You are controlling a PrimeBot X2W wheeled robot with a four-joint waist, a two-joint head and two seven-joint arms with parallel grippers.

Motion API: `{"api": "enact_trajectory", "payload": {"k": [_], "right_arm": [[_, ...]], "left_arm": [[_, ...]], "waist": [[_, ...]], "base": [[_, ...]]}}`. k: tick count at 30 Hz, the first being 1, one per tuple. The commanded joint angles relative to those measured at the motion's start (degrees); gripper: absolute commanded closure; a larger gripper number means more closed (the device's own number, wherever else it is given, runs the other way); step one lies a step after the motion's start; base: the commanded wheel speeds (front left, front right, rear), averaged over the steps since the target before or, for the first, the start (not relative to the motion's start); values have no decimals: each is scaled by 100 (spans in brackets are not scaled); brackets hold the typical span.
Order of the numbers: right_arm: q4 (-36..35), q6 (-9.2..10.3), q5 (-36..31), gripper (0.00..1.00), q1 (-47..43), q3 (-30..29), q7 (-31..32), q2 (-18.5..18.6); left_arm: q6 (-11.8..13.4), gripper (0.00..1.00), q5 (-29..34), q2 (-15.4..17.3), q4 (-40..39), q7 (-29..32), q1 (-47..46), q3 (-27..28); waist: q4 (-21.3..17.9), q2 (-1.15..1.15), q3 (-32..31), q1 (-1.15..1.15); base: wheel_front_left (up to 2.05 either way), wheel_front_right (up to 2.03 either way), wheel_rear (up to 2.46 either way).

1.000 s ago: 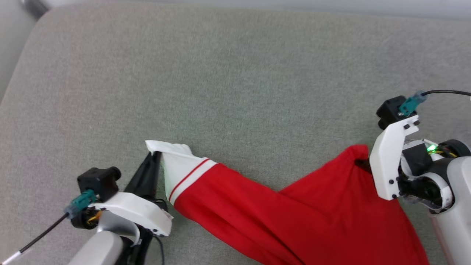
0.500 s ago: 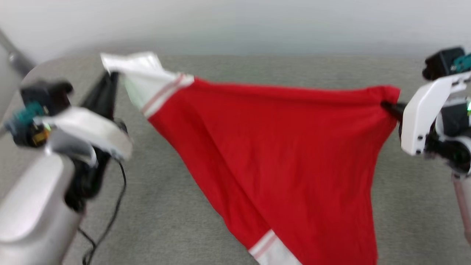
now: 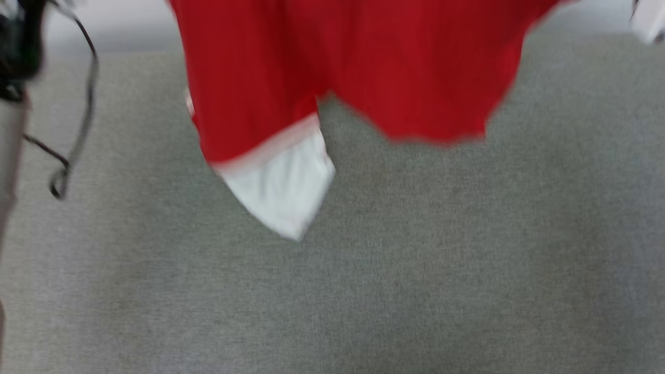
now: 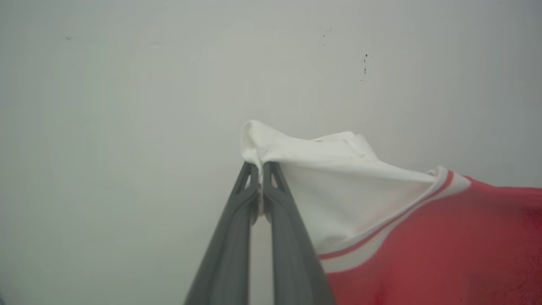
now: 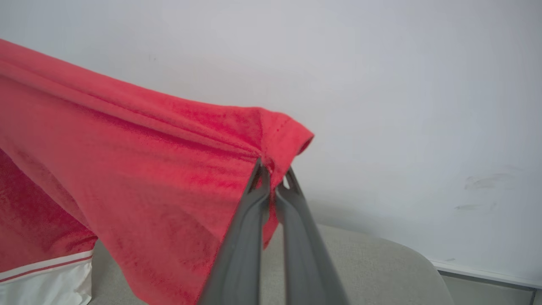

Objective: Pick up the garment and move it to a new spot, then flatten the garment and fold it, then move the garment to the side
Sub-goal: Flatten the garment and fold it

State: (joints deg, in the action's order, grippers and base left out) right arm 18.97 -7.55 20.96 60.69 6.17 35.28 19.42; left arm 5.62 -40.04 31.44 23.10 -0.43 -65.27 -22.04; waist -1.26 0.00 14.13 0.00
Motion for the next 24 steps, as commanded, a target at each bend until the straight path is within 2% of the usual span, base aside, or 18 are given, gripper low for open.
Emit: {"api": "enact_trajectory", "payload": {"k": [1, 12, 24], "right_arm": [[72, 12, -99, 100, 226, -58, -115, 9], [392, 14, -372, 100, 2002, -67, -1296, 20], [1186, 15, -489, 100, 3075, 252, -2201, -40]], "left_arm": [[-16, 100, 72, 48, 155, -49, -316, 55], [-323, 100, 406, 362, 903, -290, -2452, 204], [-676, 100, 244, 347, 1703, -578, -3086, 316]], "waist": [[-71, 0, 322, 0], [-234, 0, 1600, 0], [-169, 0, 2776, 0]], "base": [[0, 0, 0], [0, 0, 0], [0, 0, 0]]}}
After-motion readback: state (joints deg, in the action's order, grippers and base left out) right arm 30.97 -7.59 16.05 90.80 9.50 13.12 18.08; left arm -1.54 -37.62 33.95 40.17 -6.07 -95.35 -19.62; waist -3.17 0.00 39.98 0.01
